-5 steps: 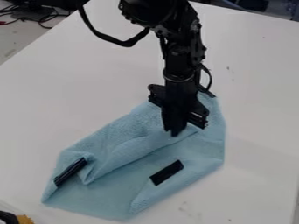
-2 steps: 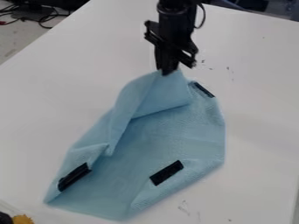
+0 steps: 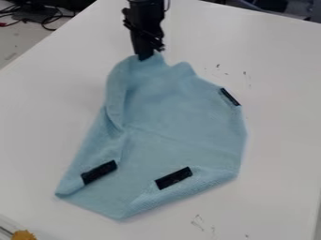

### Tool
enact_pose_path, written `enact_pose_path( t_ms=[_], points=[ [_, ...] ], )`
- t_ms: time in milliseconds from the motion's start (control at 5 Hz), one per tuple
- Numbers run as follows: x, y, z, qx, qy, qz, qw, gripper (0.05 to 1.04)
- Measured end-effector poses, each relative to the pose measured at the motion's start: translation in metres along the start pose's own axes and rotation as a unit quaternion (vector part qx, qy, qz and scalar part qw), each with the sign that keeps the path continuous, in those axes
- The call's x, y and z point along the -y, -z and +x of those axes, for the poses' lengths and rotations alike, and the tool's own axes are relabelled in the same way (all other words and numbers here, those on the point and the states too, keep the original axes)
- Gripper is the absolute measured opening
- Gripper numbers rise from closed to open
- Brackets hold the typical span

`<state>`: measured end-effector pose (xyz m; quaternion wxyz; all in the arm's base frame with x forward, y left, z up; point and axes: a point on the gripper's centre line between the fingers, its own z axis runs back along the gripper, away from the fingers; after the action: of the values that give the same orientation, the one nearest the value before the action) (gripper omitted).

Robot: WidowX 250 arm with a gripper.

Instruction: Unfold the cloth bottom rigth to top left

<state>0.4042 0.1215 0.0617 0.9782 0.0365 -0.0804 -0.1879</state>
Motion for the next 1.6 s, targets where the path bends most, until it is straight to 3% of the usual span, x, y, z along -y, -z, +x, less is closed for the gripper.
enact_pose_path(
  t_ms=[400, 600, 800, 1000, 1200, 1400, 1600],
  points=[
    [-0.046, 0.022, -0.017, -0.006, -0.006, -0.007, 0.9999, 0.080],
    [-0.041, 0.043, -0.019, -0.005, -0.011, -0.036, 0.9993, 0.234],
    [-0.039, 0.050, -0.015, 0.005, -0.010, -0.046, 0.9989, 0.494],
    [-0.040, 0.049, -0.013, -0.001, 0.003, -0.034, 0.9994, 0.799],
    [-0.039, 0.046, -0.009, -0.022, 0.023, -0.013, 0.9994, 1.001],
    [-0.045, 0.010, 0.003, -0.026, 0.044, 0.042, 0.9978, 1.004],
    [-0.044, -0.011, 0.010, -0.027, 0.046, 0.066, 0.9964, 1.000]
  ],
)
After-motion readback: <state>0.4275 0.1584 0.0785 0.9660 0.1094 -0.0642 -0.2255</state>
